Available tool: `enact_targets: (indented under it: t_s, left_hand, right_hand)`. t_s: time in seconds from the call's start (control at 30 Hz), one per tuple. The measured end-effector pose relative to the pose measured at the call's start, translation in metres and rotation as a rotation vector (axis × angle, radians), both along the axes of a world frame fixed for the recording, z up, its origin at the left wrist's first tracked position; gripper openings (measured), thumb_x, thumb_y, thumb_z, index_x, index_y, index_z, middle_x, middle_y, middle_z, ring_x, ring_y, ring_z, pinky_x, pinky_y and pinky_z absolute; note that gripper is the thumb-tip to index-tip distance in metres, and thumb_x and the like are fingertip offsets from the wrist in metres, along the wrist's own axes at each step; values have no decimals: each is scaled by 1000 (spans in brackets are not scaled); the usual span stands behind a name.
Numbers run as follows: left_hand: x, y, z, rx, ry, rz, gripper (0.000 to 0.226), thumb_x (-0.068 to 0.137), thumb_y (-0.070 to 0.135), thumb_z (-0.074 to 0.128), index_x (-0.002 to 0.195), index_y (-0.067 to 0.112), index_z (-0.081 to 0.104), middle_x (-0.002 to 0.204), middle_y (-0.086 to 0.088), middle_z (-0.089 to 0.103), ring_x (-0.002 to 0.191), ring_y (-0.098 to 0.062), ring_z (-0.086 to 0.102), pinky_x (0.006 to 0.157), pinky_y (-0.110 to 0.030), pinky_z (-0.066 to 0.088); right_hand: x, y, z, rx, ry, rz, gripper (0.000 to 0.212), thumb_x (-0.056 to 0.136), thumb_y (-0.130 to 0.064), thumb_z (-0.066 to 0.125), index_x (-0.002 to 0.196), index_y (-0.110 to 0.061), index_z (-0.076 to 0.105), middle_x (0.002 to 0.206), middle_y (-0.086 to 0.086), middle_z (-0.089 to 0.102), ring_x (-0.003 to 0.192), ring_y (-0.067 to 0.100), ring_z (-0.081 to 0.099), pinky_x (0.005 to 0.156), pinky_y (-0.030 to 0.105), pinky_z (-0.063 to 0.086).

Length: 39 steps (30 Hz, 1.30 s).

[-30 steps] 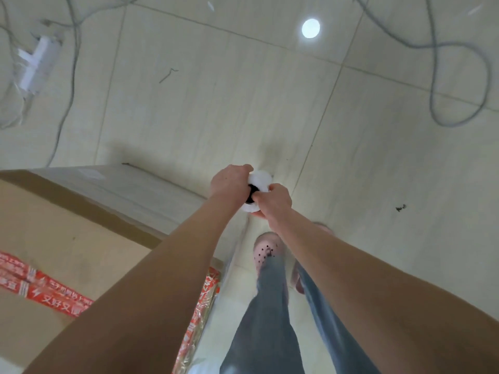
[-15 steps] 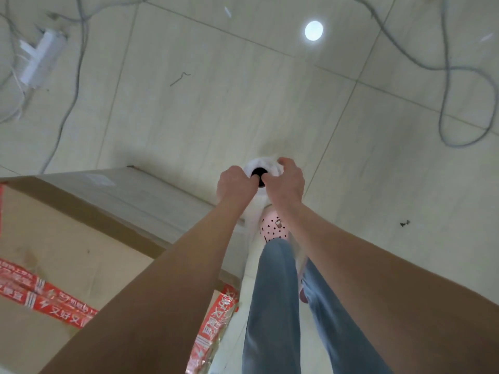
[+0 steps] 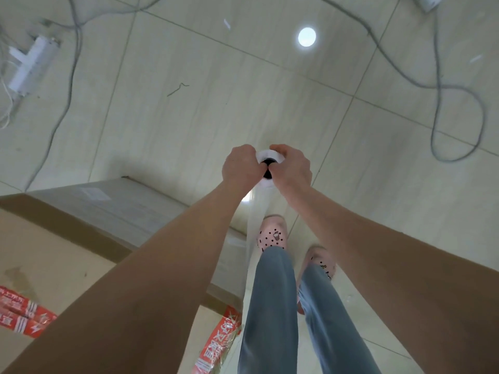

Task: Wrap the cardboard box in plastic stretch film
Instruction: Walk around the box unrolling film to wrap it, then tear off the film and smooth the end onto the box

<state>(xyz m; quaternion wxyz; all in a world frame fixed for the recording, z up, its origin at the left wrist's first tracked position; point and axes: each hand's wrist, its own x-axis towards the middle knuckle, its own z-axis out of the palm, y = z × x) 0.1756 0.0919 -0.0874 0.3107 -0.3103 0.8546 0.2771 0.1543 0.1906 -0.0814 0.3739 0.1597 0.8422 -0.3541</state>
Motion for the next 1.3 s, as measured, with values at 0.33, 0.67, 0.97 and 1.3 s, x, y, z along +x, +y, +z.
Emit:
enact_targets:
  t_s: [0.33, 0.67, 0.97, 1.3]
  left_hand:
    - [-23, -11, 6, 135, -72, 224, 38, 85, 40, 53, 99, 5, 59, 91, -9, 69, 83, -29, 68, 78, -38, 56]
    - [-41, -8, 8, 151, 83, 213, 27, 80, 30, 61, 66, 11, 49, 70, -13, 65, 64, -28, 63, 60, -35, 49]
    - [-35, 13, 25, 396, 108, 427, 48, 84, 12, 64, 131, 8, 52, 121, -9, 64, 107, -27, 63, 92, -42, 51]
    - [-34, 76, 34, 378, 136, 461, 78, 84, 4, 58, 150, 18, 19, 151, -2, 34, 117, -20, 56, 107, -32, 36]
  right_hand:
    - [-32, -13, -5, -55, -117, -210, 54, 81, -20, 62, 132, -21, 46, 110, 0, 55, 88, 22, 61, 80, 38, 55]
    - [-58, -8, 2, 50, 63, -17, 49, 83, -12, 50, 124, -37, 55, 120, -7, 60, 92, 16, 56, 76, 24, 42]
    - [-70, 15, 5, 57, 117, 121, 44, 86, -10, 50, 125, -29, 51, 118, 4, 58, 104, 26, 57, 86, 32, 47]
    - [-82, 67, 2, -79, 53, 357, 57, 89, -18, 52, 143, -20, 34, 139, 7, 45, 123, 24, 48, 91, 27, 38]
